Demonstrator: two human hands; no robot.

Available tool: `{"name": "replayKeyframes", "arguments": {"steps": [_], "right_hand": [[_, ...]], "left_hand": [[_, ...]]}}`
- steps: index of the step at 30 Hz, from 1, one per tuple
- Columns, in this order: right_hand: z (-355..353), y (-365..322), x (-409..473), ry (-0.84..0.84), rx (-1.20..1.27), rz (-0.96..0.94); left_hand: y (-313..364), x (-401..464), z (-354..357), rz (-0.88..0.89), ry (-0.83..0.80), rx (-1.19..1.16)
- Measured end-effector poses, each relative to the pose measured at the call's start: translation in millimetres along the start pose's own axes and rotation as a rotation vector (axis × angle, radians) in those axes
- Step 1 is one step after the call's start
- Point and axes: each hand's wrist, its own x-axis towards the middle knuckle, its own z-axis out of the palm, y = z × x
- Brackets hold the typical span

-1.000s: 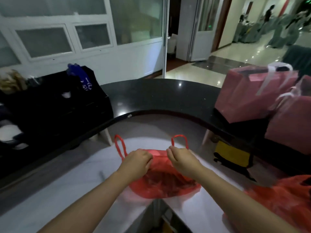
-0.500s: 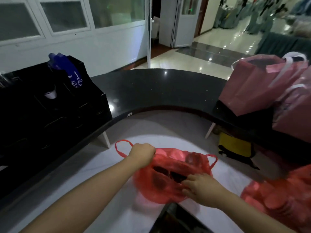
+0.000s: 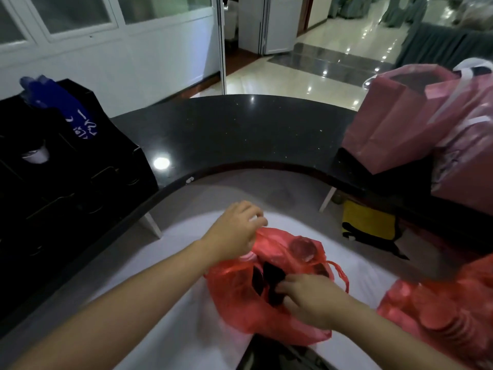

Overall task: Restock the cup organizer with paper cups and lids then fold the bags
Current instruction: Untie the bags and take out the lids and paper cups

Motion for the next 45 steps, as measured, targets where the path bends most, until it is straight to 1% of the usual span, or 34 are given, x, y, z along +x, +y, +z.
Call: {"name": "replayKeyframes", "arguments": {"steps": [1, 2, 3, 4, 5, 7, 9, 10, 12, 14, 16, 17, 18, 19, 20, 22, 23, 24, 25, 27, 29, 32, 36, 39, 45], "right_hand": [[-2, 1, 12, 0.053, -0.016, -0.014], [-2, 3, 23, 0.109, -0.024, -0.047], [-1, 6, 34, 0.126, -0.055, -0.079], [4, 11, 43, 0.101, -0.107, -0.104], [9, 15, 51, 0.032, -0.175, -0.103], [18, 27, 61, -0.103, -0.296, -0.008], [13, 43, 68, -0.112, -0.400, 0.114], [11, 53, 71, -0.090, -0.442, 0.173], [5, 71, 78, -0.038, -0.493, 0.238], [1, 84, 84, -0.031, -0.505, 0.268], [-4, 88, 88, -0.084, -0.530, 0.306], [-7, 86, 90, -0.111, -0.531, 0.326], [-10, 80, 91, -0.109, -0.519, 0.331], [-14, 72, 94, -0.071, -0.494, 0.307], [-17, 63, 97, 0.009, -0.448, 0.241], [-19, 44, 105, 0.164, -0.312, 0.037], [-18, 35, 109, 0.190, -0.249, -0.053], [-17, 27, 114, 0.152, -0.209, -0.107], [-14, 21, 119, 0.081, -0.197, -0.134], [-6, 19, 131, -0.036, -0.239, -0.147], [2, 27, 143, -0.064, -0.275, -0.106], [0, 43, 161, -0.033, -0.240, -0.043], [-2, 55, 181, -0.066, -0.223, 0.030], [7, 62, 194, -0.060, -0.152, 0.060], [26, 70, 217, -0.161, -0.061, 0.079]], "left_hand": [[7, -5, 4, 0.076, -0.020, 0.026], [14, -10, 7, 0.089, -0.096, 0.053], [16, -16, 14, 0.063, -0.198, 0.085], [18, -23, 17, 0.027, -0.316, 0.126], [17, -29, 20, -0.005, -0.420, 0.172], [16, -45, 21, -0.056, -0.607, 0.244], [15, -58, 20, -0.093, -0.754, 0.321], [15, -64, 21, -0.107, -0.796, 0.371], [11, -72, 23, -0.106, -0.817, 0.427], [3, -76, 26, -0.155, -0.821, 0.459], [-2, -74, 25, -0.202, -0.867, 0.509], [-3, -71, 26, -0.221, -0.861, 0.514], [-3, -67, 25, -0.234, -0.822, 0.485], [-4, -63, 24, -0.220, -0.740, 0.437], [-3, -59, 22, -0.173, -0.662, 0.388], [-2, -55, 28, 0.020, -0.569, 0.289], [-2, -54, 33, 0.118, -0.563, 0.236], [-2, -55, 37, 0.178, -0.578, 0.214], [-2, -54, 41, 0.188, -0.622, 0.217], [-5, -54, 46, 0.113, -0.706, 0.269], [-13, -53, 44, -0.008, -0.776, 0.325], [-29, -46, 41, -0.166, -0.755, 0.354], [-42, -37, 43, -0.355, -0.721, 0.324], [-53, -37, 52, -0.434, -0.723, 0.325], [-72, -47, 81, -0.563, -0.803, 0.297]]}}
